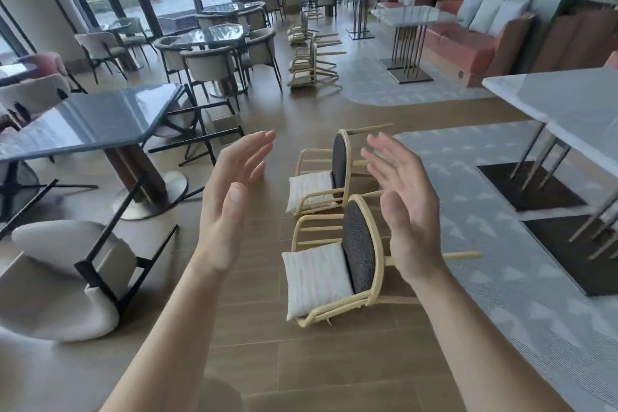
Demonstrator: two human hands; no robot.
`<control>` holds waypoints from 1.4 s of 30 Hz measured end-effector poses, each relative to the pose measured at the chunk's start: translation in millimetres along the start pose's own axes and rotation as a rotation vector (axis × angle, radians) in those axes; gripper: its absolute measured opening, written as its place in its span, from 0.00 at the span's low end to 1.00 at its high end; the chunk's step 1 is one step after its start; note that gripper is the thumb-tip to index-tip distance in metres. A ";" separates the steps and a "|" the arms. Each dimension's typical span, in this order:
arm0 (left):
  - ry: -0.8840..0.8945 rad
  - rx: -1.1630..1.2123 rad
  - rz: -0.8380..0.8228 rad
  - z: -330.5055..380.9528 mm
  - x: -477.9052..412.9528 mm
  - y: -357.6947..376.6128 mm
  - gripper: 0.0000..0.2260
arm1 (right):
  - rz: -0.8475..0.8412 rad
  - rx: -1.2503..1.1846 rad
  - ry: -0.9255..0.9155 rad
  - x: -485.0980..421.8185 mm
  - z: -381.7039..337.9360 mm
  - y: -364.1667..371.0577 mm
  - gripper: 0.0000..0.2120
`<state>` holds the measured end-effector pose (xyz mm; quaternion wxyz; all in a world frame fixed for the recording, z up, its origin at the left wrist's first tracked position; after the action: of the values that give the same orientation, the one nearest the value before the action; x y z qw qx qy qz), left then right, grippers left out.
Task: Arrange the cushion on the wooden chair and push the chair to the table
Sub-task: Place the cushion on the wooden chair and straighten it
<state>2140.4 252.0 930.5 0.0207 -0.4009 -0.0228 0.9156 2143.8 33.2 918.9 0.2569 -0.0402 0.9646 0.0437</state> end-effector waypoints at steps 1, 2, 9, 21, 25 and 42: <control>0.001 -0.005 0.002 -12.1 -11.8 -3.4 0.29 | -0.001 -0.008 -0.004 -16.3 10.2 0.3 0.48; 0.007 -0.012 -0.001 -27.2 -29.6 -8.3 0.30 | -0.003 -0.016 -0.010 -38.9 22.1 2.0 0.47; -0.044 -0.002 -0.031 -118.4 -95.5 -25.9 0.30 | 0.015 -0.028 0.017 -125.4 90.5 11.4 0.46; -0.110 0.296 -0.268 -355.0 -227.7 -27.6 0.30 | 0.358 0.141 0.145 -256.4 247.9 14.7 0.41; -0.164 0.407 -0.413 -411.5 -254.9 -15.9 0.30 | 0.488 0.203 0.221 -268.8 273.3 17.4 0.41; -0.437 0.656 -0.886 -625.9 -176.3 84.4 0.29 | 1.137 0.292 0.404 -172.5 441.8 -46.0 0.33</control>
<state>2718.3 173.6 630.8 0.5188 -0.1281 0.0926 0.8402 2514.9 43.5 620.2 0.0085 0.5079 0.8607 0.0328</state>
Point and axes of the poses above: each hand's wrist, its own x-axis away from the middle knuckle, its own y-axis out of the palm, z = x × y, the point moved 10 cm from there along -x, towards the middle knuckle, and after that the axes turned 8 degrees about y, right-handed, at the moved point
